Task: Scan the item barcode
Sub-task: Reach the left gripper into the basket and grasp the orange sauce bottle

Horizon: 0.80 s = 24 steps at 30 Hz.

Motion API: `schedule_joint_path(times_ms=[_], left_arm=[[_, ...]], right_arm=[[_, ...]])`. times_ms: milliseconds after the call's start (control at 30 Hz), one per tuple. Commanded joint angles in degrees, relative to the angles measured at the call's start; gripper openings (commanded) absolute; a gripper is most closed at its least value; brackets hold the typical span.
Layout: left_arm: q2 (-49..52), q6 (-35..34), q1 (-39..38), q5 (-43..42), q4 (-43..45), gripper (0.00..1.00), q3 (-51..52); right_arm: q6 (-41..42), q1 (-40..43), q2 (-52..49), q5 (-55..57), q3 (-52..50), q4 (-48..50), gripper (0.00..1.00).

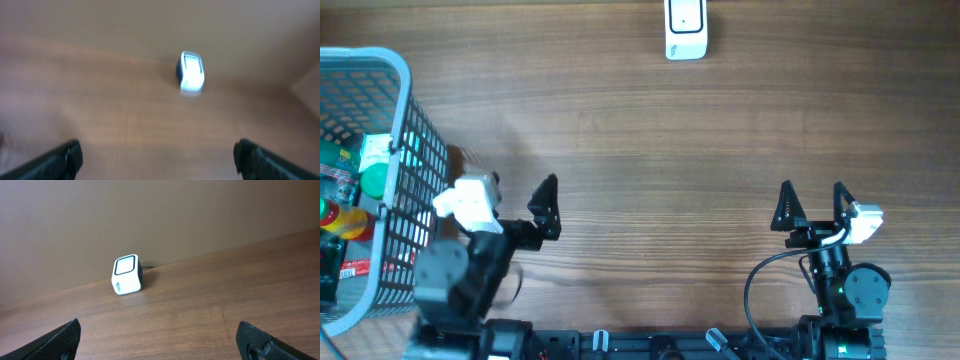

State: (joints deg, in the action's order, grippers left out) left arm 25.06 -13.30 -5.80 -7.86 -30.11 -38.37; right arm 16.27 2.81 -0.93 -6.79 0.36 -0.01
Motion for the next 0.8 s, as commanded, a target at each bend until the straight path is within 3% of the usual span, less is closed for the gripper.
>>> schedule_joint_path(times_ms=[0,133,267,533,767], left_arm=[[8.0,-0.9,0.5,-11.3,-13.1,1.0,-13.0],[9.4,-2.7,0.5,-13.1,-14.8,1.0,-13.3],[12.3,-8.3,0.5,-5.8,-17.2,1.0,-14.6],[28.8,-8.7,0.5,6.6,-33.8,1.0,-43.5],[30.8,-16.7,0.5,23.7,-38.6,1.0,-51.3]], right_arm=[[0.4,-0.2,0.1,0.8,-0.1,0.3,1.0],[0.4,-0.2,0.1,0.8,-0.1,0.3,1.0],[0.4,-0.2,0.1,0.8,-0.1,0.3,1.0],[0.4,-0.2,0.1,0.8,-0.1,0.3,1.0],[0.4,-0.2,0.1,0.8,-0.1,0.3,1.0]])
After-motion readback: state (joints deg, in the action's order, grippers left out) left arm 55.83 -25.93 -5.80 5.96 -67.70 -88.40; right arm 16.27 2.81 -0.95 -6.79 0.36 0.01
